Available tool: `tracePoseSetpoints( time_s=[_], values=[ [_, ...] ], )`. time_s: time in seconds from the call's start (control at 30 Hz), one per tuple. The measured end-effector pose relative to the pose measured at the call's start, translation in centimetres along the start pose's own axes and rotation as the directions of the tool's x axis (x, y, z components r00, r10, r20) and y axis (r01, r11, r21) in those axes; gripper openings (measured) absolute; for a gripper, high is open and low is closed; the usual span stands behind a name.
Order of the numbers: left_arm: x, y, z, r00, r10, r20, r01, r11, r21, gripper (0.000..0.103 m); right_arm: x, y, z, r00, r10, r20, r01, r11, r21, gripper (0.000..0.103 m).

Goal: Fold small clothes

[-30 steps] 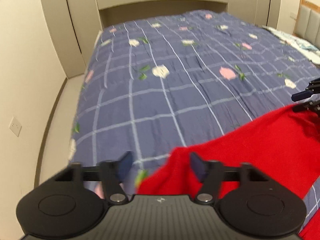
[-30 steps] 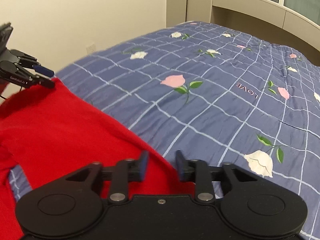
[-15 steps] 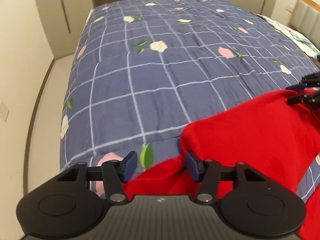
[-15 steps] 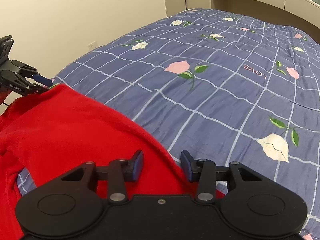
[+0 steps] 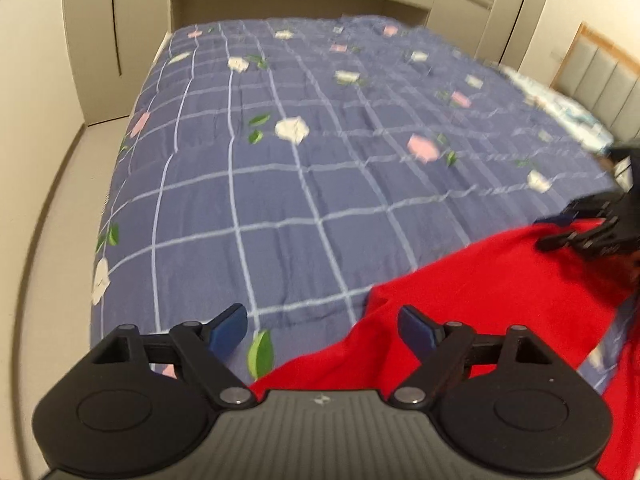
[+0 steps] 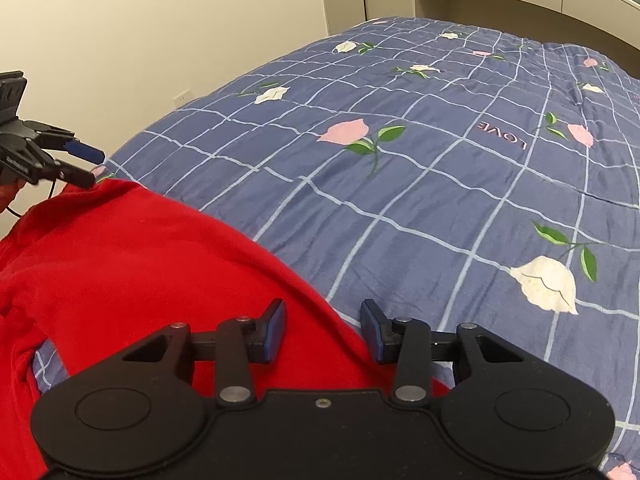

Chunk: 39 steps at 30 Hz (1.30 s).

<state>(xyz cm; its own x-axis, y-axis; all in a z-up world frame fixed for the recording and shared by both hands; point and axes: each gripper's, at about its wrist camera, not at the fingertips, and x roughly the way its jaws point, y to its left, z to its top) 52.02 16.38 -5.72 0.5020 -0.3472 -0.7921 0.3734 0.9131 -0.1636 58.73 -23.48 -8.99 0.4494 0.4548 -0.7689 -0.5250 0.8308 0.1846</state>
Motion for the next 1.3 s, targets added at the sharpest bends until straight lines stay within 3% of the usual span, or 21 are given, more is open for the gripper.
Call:
tracePoseSetpoints(
  time_s=[0.17, 0.23, 0.27, 0.3, 0.33, 0.4, 0.47, 0.63, 0.8, 0.9, 1.07, 1.23, 1.3],
  values=[
    [0.9, -0.5, 0.1, 0.997, -0.075, -0.022, 0.075, 0.997, 0.001, 0.09, -0.2, -0.4, -0.1, 0.999, 0.031, 0.013, -0.031, 0.999, 0.015, 0.044],
    [1.8, -1.2, -0.1, 0.995, -0.08, -0.051, 0.082, 0.996, 0.031, 0.083, -0.3, -0.5, -0.2, 0.999, 0.043, 0.013, -0.043, 0.999, 0.016, 0.043],
    [2.2, -1.6, -0.2, 0.995, -0.066, -0.07, 0.07, 0.996, 0.048, 0.067, -0.3, -0.5, -0.2, 0.999, 0.041, 0.009, -0.041, 0.999, 0.014, 0.036],
    [2.8, -2.0, -0.3, 0.995, -0.033, -0.099, 0.04, 0.997, 0.07, 0.033, -0.3, -0.5, -0.3, 0.999, 0.042, 0.003, -0.042, 0.999, 0.01, 0.031],
    [3.3, -2.5, -0.3, 0.992, 0.004, -0.127, 0.008, 0.995, 0.097, 0.02, -0.3, -0.4, -0.3, 0.999, 0.042, 0.0, -0.042, 0.999, 0.006, 0.021],
    [3.2, -3.2, -0.4, 0.993, 0.025, -0.116, -0.011, 0.992, 0.123, 0.008, -0.6, 0.0, -0.3, 0.999, 0.035, -0.002, -0.035, 0.999, -0.01, 0.011],
    [2.5, -3.7, -0.3, 0.994, 0.05, -0.096, -0.038, 0.991, 0.125, 0.006, -1.1, 0.7, -0.3, 1.0, 0.006, 0.007, -0.005, 0.999, -0.036, 0.004],
    [-2.1, -5.6, -0.6, 0.994, 0.105, 0.024, -0.108, 0.979, 0.174, 0.005, -4.9, 3.1, -0.4, 0.993, -0.047, 0.108, 0.055, 0.996, -0.069, 0.001],
    [-8.7, -9.5, -2.7, 0.977, 0.147, 0.157, -0.188, 0.936, 0.297, 0.005, -10.6, 6.7, -2.5, 0.976, -0.084, 0.201, 0.115, 0.982, -0.148, 0.001],
    [-11.8, -12.6, -5.2, 0.959, 0.173, 0.226, -0.25, 0.89, 0.382, 0.005, -13.6, 9.5, -4.9, 0.968, -0.108, 0.226, 0.156, 0.965, -0.211, 0.001],
    [-15.7, -16.9, -11.4, 0.929, 0.203, 0.309, -0.329, 0.834, 0.442, 0.005, -17.4, 14.0, -10.8, 0.962, -0.131, 0.24, 0.196, 0.941, -0.274, 0.001],
    [-17.2, -19.5, -18.2, 0.927, 0.213, 0.308, -0.34, 0.825, 0.452, 0.005, -19.6, 18.1, -16.7, 0.959, -0.153, 0.237, 0.216, 0.938, -0.27, 0.0],
    [-17.1, -19.9, -20.4, 0.929, 0.227, 0.291, -0.339, 0.838, 0.428, 0.005, -19.8, 19.3, -18.4, 0.962, -0.157, 0.224, 0.216, 0.938, -0.272, 0.0]
  ],
)
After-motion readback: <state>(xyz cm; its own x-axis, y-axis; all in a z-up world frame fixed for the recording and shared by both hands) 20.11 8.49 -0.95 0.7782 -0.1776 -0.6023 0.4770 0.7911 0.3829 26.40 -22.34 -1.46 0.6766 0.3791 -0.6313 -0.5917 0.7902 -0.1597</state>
